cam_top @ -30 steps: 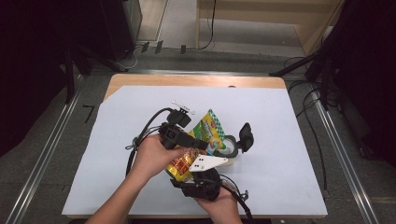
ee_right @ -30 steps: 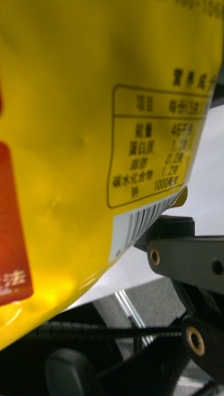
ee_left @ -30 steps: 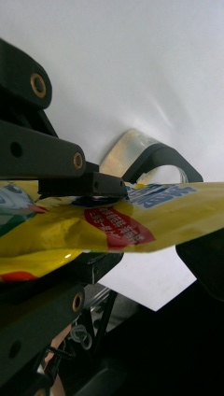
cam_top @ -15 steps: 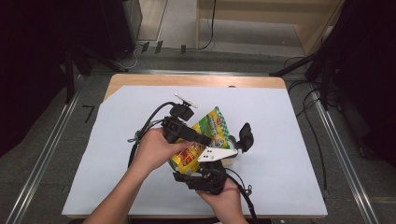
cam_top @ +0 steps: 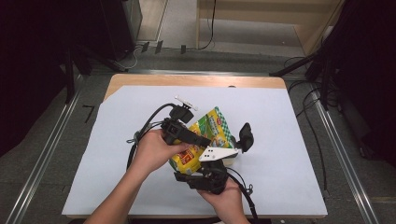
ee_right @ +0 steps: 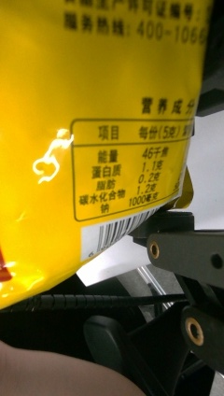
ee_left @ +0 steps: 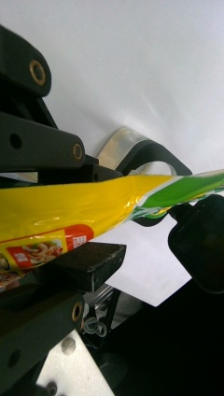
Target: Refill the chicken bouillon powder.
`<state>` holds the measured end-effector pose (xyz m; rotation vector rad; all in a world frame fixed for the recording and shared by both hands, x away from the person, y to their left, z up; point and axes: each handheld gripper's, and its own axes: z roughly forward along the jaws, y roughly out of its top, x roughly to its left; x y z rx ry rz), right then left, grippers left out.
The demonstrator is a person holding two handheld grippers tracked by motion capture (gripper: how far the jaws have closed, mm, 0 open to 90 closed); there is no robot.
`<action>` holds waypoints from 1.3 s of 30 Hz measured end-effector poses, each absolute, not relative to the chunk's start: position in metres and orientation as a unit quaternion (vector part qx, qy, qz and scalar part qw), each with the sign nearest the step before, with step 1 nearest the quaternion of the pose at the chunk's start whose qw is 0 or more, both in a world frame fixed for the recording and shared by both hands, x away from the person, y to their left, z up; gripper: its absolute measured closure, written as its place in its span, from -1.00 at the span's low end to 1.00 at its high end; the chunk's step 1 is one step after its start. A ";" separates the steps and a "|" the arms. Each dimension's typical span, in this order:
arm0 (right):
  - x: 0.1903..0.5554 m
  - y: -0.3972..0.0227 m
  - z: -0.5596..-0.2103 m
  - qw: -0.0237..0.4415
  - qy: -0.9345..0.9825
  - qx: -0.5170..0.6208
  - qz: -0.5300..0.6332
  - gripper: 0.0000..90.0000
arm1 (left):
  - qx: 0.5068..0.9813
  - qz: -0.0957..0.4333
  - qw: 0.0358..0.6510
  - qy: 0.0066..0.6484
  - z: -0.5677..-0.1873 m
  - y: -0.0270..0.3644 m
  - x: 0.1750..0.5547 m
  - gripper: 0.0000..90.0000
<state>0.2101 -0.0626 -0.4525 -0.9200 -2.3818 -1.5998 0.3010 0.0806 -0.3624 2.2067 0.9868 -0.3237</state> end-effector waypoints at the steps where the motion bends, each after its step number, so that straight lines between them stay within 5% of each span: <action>1: 0.210 -0.063 -0.452 0.066 -0.788 -0.305 -0.531 0.42 | 0.849 -0.125 0.346 0.380 -0.362 0.080 0.301 0.39; 13: 0.210 -0.060 -0.453 0.063 -0.792 -0.306 -0.525 0.38 | 0.846 -0.119 0.329 0.403 -0.365 0.079 0.301 0.46; 28: 0.202 -0.047 -0.451 -0.014 -0.813 -0.315 -0.490 0.26 | 0.840 -0.098 0.317 0.429 -0.362 0.075 0.298 0.53; 39: 0.205 -0.050 -0.449 0.024 -0.802 -0.311 -0.509 0.42 | 0.847 -0.106 0.324 0.409 -0.360 0.073 0.298 0.40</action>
